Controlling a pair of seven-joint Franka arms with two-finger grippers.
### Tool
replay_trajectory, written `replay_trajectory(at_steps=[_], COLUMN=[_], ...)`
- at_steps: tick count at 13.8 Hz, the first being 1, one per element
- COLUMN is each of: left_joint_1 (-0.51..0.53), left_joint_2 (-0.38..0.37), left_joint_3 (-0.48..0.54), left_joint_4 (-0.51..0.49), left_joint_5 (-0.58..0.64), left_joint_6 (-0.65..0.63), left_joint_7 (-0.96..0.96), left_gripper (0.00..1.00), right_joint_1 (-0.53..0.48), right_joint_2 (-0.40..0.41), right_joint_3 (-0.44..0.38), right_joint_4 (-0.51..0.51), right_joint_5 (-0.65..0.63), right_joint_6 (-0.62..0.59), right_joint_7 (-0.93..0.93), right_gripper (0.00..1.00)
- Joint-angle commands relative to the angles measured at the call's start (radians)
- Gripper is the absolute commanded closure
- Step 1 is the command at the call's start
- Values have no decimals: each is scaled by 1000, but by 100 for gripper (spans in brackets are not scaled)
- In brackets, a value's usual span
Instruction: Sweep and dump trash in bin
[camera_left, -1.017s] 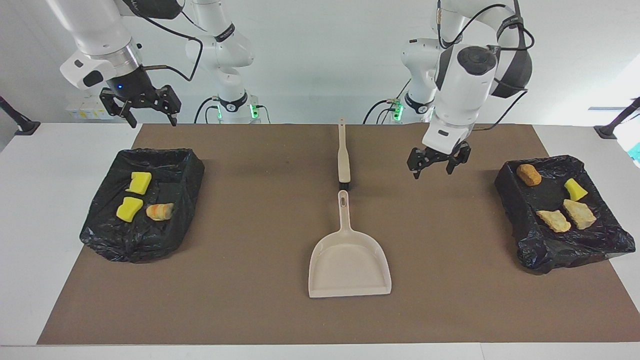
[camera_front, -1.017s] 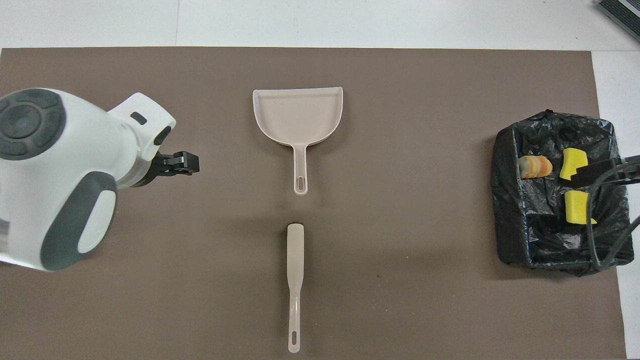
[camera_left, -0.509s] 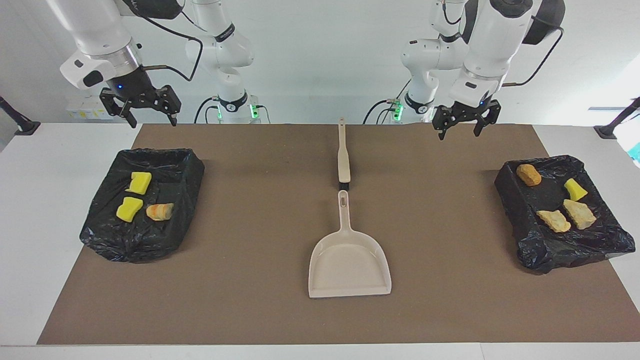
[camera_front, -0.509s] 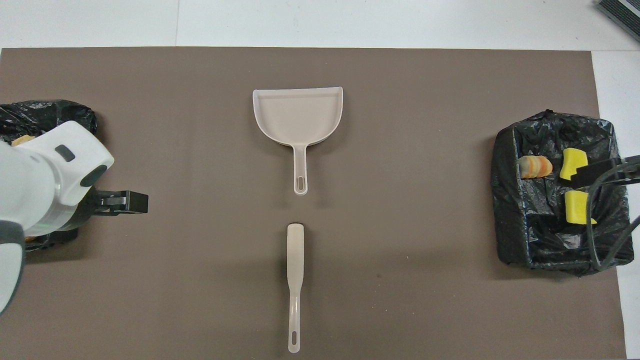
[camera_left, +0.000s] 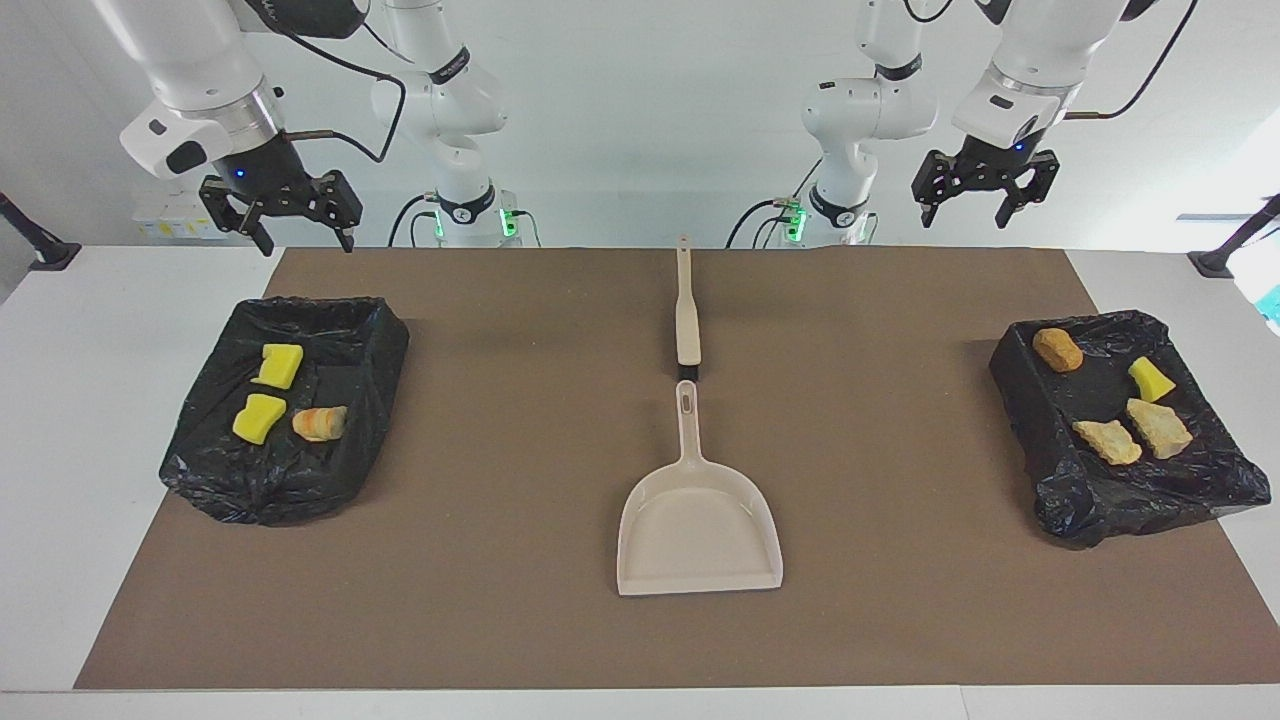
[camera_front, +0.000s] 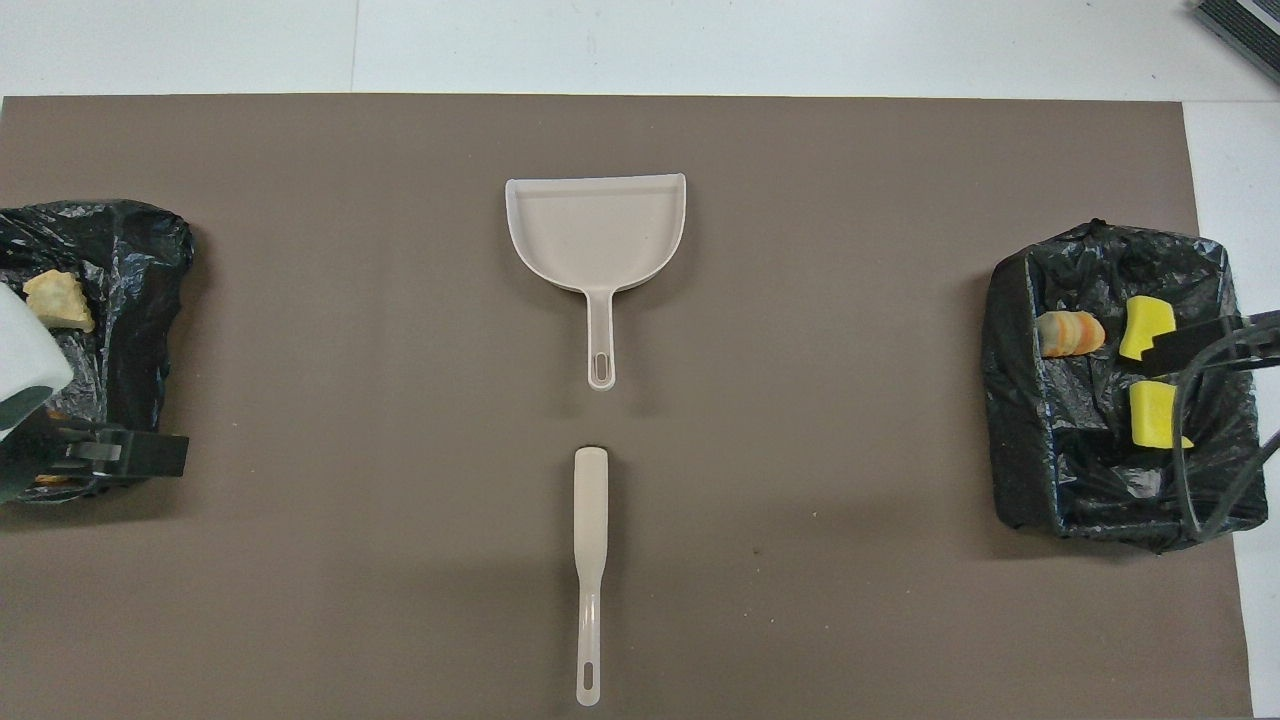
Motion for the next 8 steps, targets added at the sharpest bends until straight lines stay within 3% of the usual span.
replay_trajectory(at_steps=[1,4,8], left_joint_1=[12,64,67], left_joint_2=[106,198,194], left_joint_3=[1,5,5], left_joint_4=[160,287,295], left_joint_5=[-13,-10,-15], left_joint_6=[-81,-146,-132], left_joint_7=[26,58,71], left_gripper=[0,0,0], right_joint_1=[-3,-4,-4], right_joint_2=[-17,-17,-17], right_joint_3=[2,2,1], right_joint_4=[-21,-21,-21], right_joint_5=[15,15,15], right_joint_6=[16,16,16], right_joint_7=[15,15,15], right_gripper=[0,0,0])
